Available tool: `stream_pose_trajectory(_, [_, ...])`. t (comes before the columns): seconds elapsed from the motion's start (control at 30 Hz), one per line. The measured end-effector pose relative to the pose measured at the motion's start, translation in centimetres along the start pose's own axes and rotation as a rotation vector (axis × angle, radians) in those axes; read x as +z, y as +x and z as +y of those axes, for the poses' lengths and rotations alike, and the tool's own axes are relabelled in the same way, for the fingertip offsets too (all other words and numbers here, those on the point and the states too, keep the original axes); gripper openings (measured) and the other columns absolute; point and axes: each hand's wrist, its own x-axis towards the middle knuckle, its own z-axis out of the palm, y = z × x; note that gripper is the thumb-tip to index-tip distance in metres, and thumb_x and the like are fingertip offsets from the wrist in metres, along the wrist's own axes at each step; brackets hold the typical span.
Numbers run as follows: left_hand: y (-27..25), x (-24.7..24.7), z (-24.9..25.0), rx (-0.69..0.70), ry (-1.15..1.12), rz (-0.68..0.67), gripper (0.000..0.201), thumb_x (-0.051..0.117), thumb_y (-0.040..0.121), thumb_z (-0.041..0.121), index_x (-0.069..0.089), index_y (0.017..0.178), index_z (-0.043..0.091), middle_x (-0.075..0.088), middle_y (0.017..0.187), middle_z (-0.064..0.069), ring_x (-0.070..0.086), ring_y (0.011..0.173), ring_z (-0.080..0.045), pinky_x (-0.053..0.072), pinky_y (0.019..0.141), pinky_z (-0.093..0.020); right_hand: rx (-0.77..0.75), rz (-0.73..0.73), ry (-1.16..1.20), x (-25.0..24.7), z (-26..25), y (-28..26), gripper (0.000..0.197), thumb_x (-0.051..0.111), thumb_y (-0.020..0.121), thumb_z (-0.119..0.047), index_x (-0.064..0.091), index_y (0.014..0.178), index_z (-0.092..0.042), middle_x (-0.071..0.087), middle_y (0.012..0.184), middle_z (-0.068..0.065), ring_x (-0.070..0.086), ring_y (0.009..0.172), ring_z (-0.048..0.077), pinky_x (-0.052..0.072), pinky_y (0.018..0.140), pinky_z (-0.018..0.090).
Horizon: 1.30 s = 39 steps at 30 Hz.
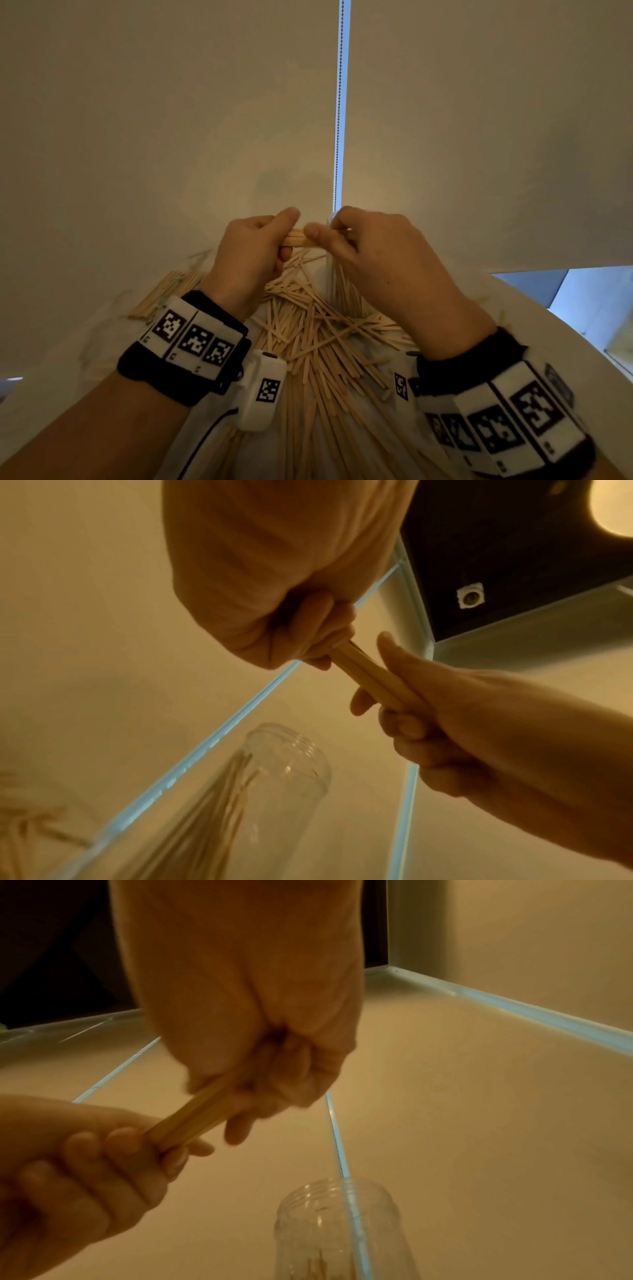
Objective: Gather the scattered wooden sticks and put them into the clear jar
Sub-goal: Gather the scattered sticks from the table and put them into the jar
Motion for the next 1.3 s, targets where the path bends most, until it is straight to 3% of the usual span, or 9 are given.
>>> stream_pose_trajectory(0.23, [-0.7,1.6,0.6,-0.244,-0.103,-0.221,0.053,0.044,0.101,0.056,0.068,0.098,0.009,0.060,0.063,-0.005,0.049,0.047,-0.013,0.039,0.044,-0.022,0.189,0.119,-0.056,-3.0,2.4,0.6,0.059,0.044,0.095,-0.062,0.070,0.064,-0.019,0.059,0.051,0.001,0.056,0.051,0.015,0.045,0.055,0.029])
stream_pose_trajectory(0.4, [-0.1,1.9,-0.6,-0.223,0.073,-0.164,0.034,0.070,0.092,0.037,0.062,0.120,0.020,0.067,0.113,-0.006,0.064,0.091,-0.014,0.057,0.070,-0.029,0.334,0.228,-0.134,-5.7,6.0,2.6,0.054,0.049,0.093,-0.060,0.070,0.066,-0.017,0.058,0.054,0.004,0.055,0.053,0.023,0.042,0.053,0.032])
stream_pose_trajectory(0.67, [3.8,4.7,-1.4,-0.184,0.321,-0.333,0.130,0.094,0.062,0.040,0.009,0.159,0.027,0.043,0.147,-0.007,0.045,0.133,-0.021,0.038,0.112,-0.043,0.117,-0.133,-0.557,-4.1,4.1,9.5,0.037,0.072,0.087,-0.037,0.051,0.071,-0.012,0.048,0.070,0.004,0.055,0.075,0.027,0.039,0.061,0.033])
stream_pose_trajectory(0.77, [5.0,5.7,-1.8,-0.157,0.317,-0.428,0.125,0.096,0.062,0.029,0.016,0.157,0.017,0.055,0.138,-0.004,0.053,0.125,-0.018,0.040,0.110,-0.040,-0.064,-0.347,-0.603,-1.3,3.4,10.9,0.034,0.075,0.083,-0.042,0.065,0.092,-0.010,0.052,0.075,0.002,0.058,0.079,0.026,0.041,0.065,0.033])
stream_pose_trajectory(0.83, [4.9,6.2,-1.7,-0.038,0.336,-0.462,0.061,0.091,0.070,0.010,0.054,0.118,0.013,0.063,0.119,-0.012,0.058,0.108,-0.017,0.050,0.099,-0.038,-0.110,-0.516,-0.608,0.4,3.5,11.6,0.028,0.068,0.090,-0.035,0.068,0.097,-0.008,0.055,0.074,0.001,0.055,0.076,0.023,0.042,0.067,0.031])
stream_pose_trajectory(0.9, [5.4,6.3,-2.3,0.039,0.341,-0.458,0.034,0.089,0.071,0.003,0.062,0.091,0.013,0.070,0.096,-0.018,0.064,0.086,-0.012,0.060,0.082,-0.037,-0.110,-0.638,-0.606,1.6,3.8,12.2,0.022,0.058,0.096,-0.022,0.071,0.105,-0.007,0.063,0.084,0.003,0.058,0.080,0.022,0.047,0.073,0.032])
stream_pose_trajectory(1.07, [6.9,6.1,-3.9,0.011,0.509,-0.430,0.089,0.096,0.051,0.056,0.061,0.119,0.010,0.074,0.101,-0.003,0.072,0.089,-0.027,0.054,0.054,-0.030,-0.192,-0.613,-0.652,1.8,4.0,11.9,0.019,0.054,0.094,-0.009,0.070,0.103,-0.007,0.067,0.099,0.009,0.059,0.086,0.026,0.046,0.076,0.031])
stream_pose_trajectory(1.2, [7.1,5.8,-4.1,0.023,0.492,-0.443,0.095,0.097,0.050,0.055,0.058,0.125,0.011,0.074,0.106,0.001,0.071,0.088,-0.014,0.062,0.073,-0.046,-0.149,-0.632,-0.567,1.3,4.7,11.7,0.023,0.053,0.096,-0.016,0.073,0.104,-0.009,0.070,0.105,0.007,0.062,0.092,0.025,0.050,0.083,0.034])
stream_pose_trajectory(1.3, [6.4,5.6,-3.8,0.009,0.434,-0.478,0.064,0.096,0.064,0.026,0.066,0.118,0.008,0.076,0.103,-0.004,0.073,0.093,-0.016,0.056,0.072,-0.028,-0.062,-0.649,-0.366,0.4,4.6,11.4,0.036,0.047,0.101,-0.036,0.075,0.110,-0.015,0.072,0.107,0.004,0.063,0.097,0.022,0.046,0.088,0.032])
